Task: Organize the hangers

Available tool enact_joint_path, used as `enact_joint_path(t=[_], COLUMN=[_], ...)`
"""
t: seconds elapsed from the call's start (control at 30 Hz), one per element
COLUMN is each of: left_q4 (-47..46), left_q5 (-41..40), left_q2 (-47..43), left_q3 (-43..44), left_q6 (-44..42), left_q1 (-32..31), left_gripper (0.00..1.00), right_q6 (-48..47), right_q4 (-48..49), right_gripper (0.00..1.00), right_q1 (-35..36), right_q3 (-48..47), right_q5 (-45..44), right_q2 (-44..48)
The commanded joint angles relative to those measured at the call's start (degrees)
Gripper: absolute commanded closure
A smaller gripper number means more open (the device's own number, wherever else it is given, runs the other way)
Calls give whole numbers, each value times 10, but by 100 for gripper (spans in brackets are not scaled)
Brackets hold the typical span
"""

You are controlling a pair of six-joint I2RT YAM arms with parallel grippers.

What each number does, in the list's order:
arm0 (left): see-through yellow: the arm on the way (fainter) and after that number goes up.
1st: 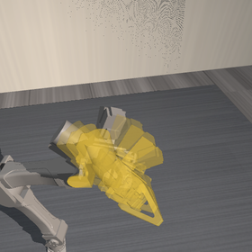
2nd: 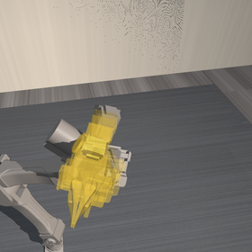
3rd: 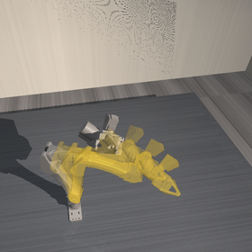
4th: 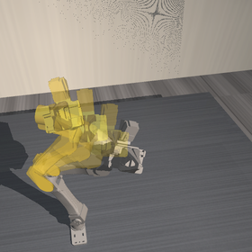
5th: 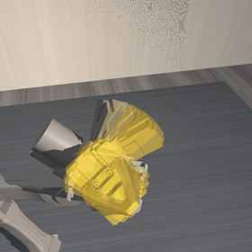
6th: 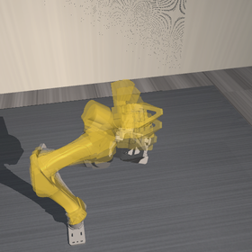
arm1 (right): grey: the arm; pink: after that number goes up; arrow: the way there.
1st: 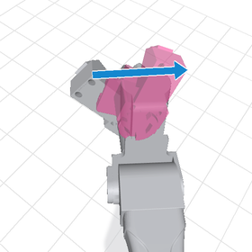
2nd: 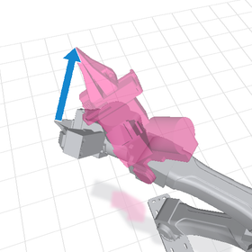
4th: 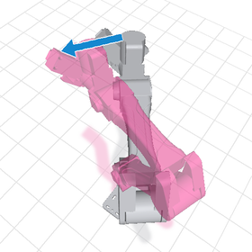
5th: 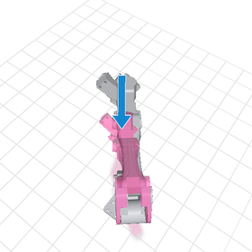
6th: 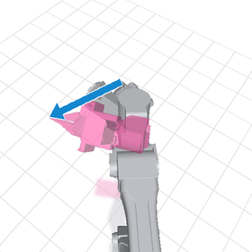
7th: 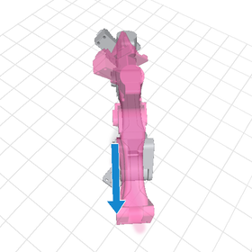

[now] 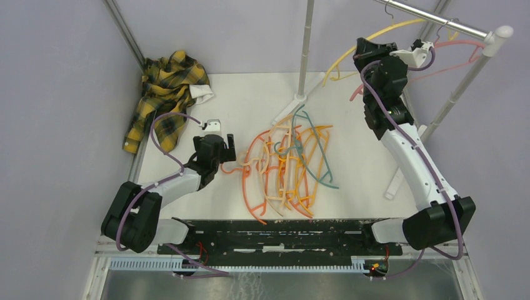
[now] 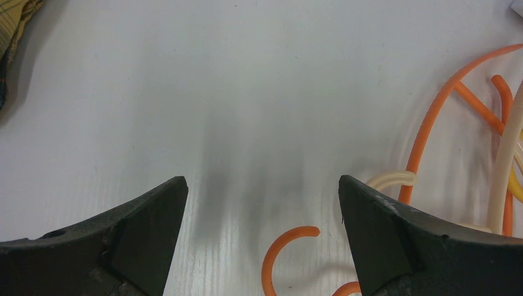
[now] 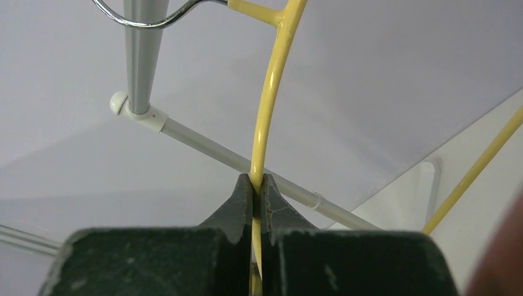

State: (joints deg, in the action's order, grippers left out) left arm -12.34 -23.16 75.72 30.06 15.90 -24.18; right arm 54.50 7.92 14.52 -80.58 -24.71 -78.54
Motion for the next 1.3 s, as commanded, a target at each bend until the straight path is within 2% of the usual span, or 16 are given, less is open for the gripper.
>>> enact_joint_path(t=[0.0,0.07,0.13,0.2,0.27,0.57,0.7,0.93,1.03,1.1,1.13,1.2,1.27], left_q4=[-22,-23,-24,-24,-24,-24,-25,-28,-28,-29,-30,-31,-32], left_q5=[9,11,11,11,11,12,13,18,17,16,16,15,16], left_q2=[7,9,11,10,9,10,13,27,29,28,27,26,26], left_q3=[16,16,16,16,14,14,15,17,18,17,16,16,15], left_q6=[26,26,26,26,26,27,27,30,30,30,30,30,30], left_q1=[1,1,0,0,1,0,1,0,0,1,1,1,1], left_gripper=[1,1,1,1,1,1,1,1,1,1,1,1,1], right_q6=[3,3,5,9,9,-27,-56,-133,-175,-208,-217,-235,-246], right_q4=[4,-15,-31,-39,-53,-109,-121,-171,-174,-153,-150,-156,-166], right_gripper=[99,93,81,63,54,25,18,18,30,47,54,61,72], right_q1=[-9,-11,-11,-11,-11,-11,-11,-11,-11,-11,-11,-10,-11], right_q3=[8,5,6,13,16,33,59,71,67,63,54,25,-11], right_q5=[-28,-31,-34,-36,-37,-24,-21,-29,8,51,69,99,128], right_q2=[49,52,56,66,77,139,189,251,264,263,256,231,192])
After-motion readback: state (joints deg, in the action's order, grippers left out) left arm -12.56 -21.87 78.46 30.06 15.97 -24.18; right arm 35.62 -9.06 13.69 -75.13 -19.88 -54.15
